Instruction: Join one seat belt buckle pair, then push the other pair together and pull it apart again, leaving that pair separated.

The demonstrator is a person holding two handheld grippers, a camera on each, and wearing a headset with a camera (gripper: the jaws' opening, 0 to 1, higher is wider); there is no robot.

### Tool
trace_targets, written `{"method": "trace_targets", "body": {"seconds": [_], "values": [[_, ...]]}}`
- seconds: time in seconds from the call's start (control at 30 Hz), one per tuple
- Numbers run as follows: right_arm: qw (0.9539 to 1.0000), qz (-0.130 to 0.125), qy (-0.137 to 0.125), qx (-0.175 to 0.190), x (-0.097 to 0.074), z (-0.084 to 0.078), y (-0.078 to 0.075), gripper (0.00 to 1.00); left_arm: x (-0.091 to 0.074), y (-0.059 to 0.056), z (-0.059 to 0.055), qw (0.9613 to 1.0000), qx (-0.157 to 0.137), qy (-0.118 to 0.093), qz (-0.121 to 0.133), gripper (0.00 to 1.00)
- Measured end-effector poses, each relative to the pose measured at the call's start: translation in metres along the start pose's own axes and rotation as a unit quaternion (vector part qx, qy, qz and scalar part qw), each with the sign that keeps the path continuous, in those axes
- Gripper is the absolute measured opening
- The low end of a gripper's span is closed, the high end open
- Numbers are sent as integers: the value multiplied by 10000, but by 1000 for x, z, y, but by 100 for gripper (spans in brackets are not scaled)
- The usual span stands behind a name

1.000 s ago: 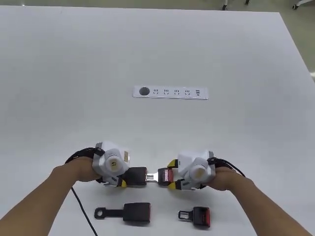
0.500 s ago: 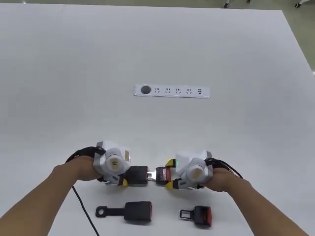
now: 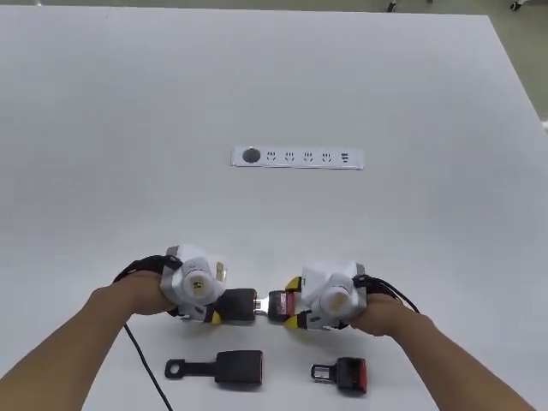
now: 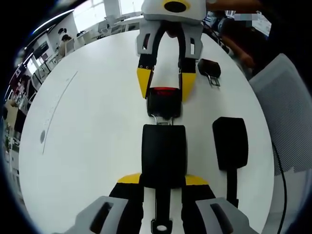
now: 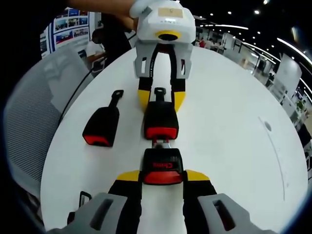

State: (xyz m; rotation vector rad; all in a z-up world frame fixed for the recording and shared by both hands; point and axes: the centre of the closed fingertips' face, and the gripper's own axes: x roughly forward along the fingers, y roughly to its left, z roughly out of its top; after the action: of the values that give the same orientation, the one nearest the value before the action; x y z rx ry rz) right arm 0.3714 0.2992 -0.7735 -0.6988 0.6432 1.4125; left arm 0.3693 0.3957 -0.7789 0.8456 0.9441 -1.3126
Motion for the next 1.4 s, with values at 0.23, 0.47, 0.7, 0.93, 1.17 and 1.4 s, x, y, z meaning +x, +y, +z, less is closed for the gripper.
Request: {"method": "trace_targets", "body": {"seconds": [0.23,0.47,0.7,0.93,1.17,1.4], "values": [[10000,30,27,2,4,2,0,27,0,0,0,10000,-3,23,3,29],[10000,13,5,77,6,3,0,27,-2,-1,3,10000,1,44,-1,29],[9999,20,-24,101,11,9,2,27,3,3,-1,10000,-27,33,3,29],[9996,6,124,249,14,1,-7,27,2,0,1,10000,-59,16,25,29],[9997,-31,154,190,17,1,-6,27,2,-1,2,10000,-64,38,30,29],[9998,-24,-60,178,16,4,-9,27,3,-1,-1,10000,-74,-10,46,30]]}}
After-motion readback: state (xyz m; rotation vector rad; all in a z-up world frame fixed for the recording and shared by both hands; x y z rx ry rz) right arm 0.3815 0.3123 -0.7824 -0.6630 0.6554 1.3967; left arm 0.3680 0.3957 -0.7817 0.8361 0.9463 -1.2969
